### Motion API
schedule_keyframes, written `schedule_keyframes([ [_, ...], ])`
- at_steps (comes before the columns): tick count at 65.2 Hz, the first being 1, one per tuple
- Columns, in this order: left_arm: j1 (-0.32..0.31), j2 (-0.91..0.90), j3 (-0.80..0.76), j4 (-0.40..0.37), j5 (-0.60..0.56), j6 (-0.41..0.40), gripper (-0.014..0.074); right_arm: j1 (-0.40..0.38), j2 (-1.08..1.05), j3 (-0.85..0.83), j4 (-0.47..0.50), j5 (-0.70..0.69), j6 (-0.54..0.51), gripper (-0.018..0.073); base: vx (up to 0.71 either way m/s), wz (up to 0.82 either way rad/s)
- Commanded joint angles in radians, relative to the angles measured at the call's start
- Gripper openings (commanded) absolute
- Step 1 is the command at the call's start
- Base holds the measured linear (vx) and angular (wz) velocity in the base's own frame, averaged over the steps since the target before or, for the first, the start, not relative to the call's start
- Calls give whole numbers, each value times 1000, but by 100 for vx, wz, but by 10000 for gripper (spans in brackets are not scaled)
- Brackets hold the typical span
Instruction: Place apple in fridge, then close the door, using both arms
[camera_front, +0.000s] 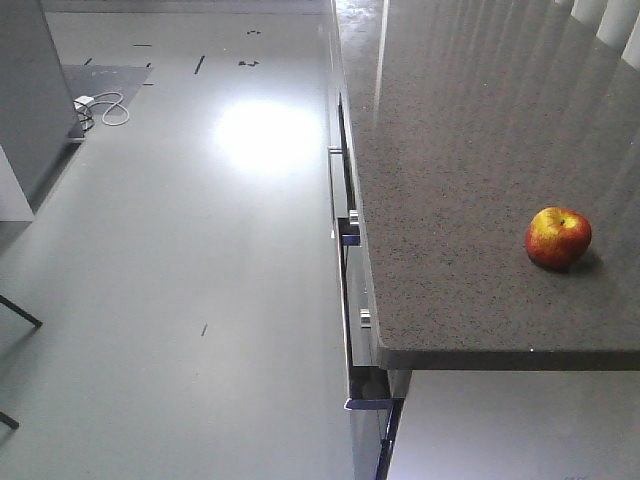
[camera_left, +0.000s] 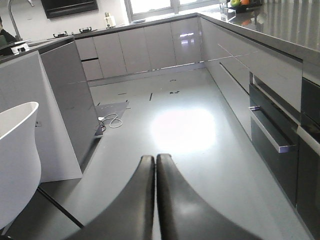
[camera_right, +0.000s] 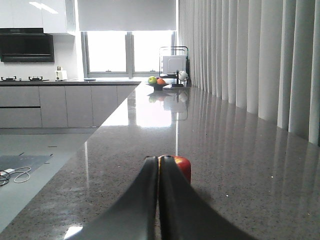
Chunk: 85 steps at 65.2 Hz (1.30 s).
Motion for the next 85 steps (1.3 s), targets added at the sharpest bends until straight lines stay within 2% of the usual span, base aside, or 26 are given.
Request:
schedule_keyframes([
  [1, -4, -14, -17, -1, -78, -7, -6, -4, -12, -4, -8, -74, -5, -3, 0, 0],
  [85, -4, -14, -17, -1, -78, -7, -6, -4, -12, -5, 1, -83, 2, -3, 0, 0],
])
